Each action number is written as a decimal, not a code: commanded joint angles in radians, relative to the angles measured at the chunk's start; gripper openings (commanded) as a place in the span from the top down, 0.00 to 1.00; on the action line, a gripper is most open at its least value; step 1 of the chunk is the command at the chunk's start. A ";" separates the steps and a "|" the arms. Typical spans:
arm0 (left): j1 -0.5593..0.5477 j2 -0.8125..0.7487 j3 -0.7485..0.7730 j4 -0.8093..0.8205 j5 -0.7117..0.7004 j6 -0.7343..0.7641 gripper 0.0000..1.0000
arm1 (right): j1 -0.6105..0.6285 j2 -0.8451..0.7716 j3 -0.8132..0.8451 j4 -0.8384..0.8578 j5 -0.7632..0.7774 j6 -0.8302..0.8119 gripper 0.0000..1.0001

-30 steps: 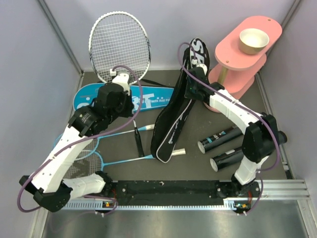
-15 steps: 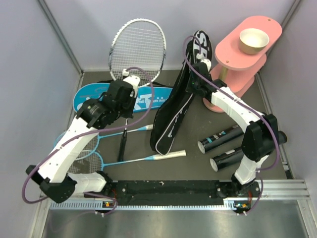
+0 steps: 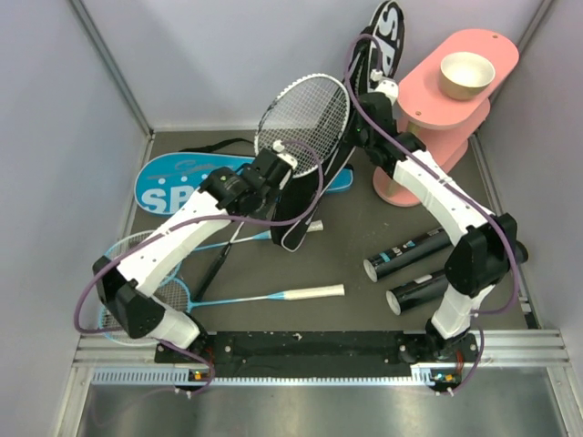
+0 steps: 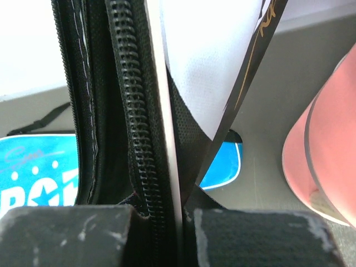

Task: Pack up the badminton gear
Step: Place the racket in the racket bag.

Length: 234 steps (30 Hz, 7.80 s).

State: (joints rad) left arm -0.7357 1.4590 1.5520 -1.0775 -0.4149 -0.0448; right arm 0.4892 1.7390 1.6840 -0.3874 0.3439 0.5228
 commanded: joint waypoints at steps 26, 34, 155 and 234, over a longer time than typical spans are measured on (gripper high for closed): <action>-0.054 0.515 0.417 -0.153 -0.101 -0.020 1.00 | 0.037 -0.234 -0.334 0.435 -0.230 0.072 1.00; -0.053 0.649 0.583 -0.210 -0.108 0.019 1.00 | 0.080 -0.242 -0.383 0.562 -0.237 -0.003 1.00; 0.118 0.202 0.057 -0.041 0.185 0.115 1.00 | -0.043 -0.233 -0.489 0.829 -0.390 -0.170 1.00; 0.085 0.419 0.340 0.589 0.367 -0.264 1.00 | 0.193 -0.164 -0.896 1.242 -0.634 0.339 1.00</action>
State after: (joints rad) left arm -0.6594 1.9495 1.9530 -1.0168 -0.0528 -0.2386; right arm 0.5884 1.6054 0.7979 0.8452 -0.1116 0.8207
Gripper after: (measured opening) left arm 0.044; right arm 0.011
